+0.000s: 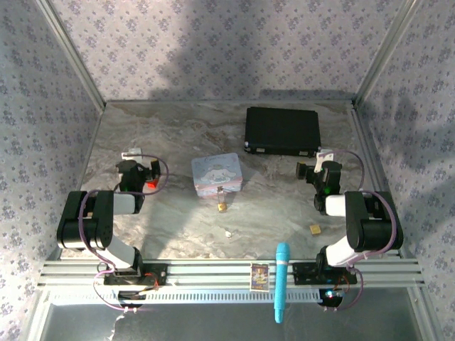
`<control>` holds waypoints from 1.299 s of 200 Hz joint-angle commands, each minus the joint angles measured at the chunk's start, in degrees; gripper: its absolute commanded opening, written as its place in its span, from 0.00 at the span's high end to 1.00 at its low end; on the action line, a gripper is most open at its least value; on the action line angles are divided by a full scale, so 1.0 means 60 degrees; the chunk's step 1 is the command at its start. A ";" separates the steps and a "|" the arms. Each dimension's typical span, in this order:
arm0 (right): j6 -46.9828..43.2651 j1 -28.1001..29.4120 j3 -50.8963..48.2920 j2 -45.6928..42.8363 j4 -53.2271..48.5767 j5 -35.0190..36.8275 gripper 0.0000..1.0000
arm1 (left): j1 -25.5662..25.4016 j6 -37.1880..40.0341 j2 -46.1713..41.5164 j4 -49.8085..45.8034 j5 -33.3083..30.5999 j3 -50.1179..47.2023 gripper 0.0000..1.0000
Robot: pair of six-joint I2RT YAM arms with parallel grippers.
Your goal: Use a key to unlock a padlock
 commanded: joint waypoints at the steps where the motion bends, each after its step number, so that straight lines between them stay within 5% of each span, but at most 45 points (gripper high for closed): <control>1: -0.0171 -0.0082 0.0178 0.0005 0.0035 -0.0083 0.01 | 0.0091 0.0110 0.0010 0.0326 0.0155 0.0015 0.00; 127: -0.0285 -0.0098 0.0276 -0.0097 -0.0229 -0.0433 0.01 | 0.0093 0.0079 -0.0118 0.0430 0.0063 -0.0079 0.00; 194: -0.0314 0.0198 0.1058 -0.2318 -0.3145 -0.0330 0.01 | 0.0097 0.0042 -0.2462 -0.1644 0.0184 0.0114 0.00; 228: 0.1000 0.0117 0.1542 -0.3897 -0.5255 -0.0352 0.01 | 0.0086 -0.1109 -0.4205 -0.3702 0.0679 0.0815 0.00; 260: 0.2812 -0.0126 0.2736 -0.4413 -0.8651 -0.0752 0.01 | 0.0099 -0.4516 -0.5456 -0.6391 0.0931 0.1707 0.00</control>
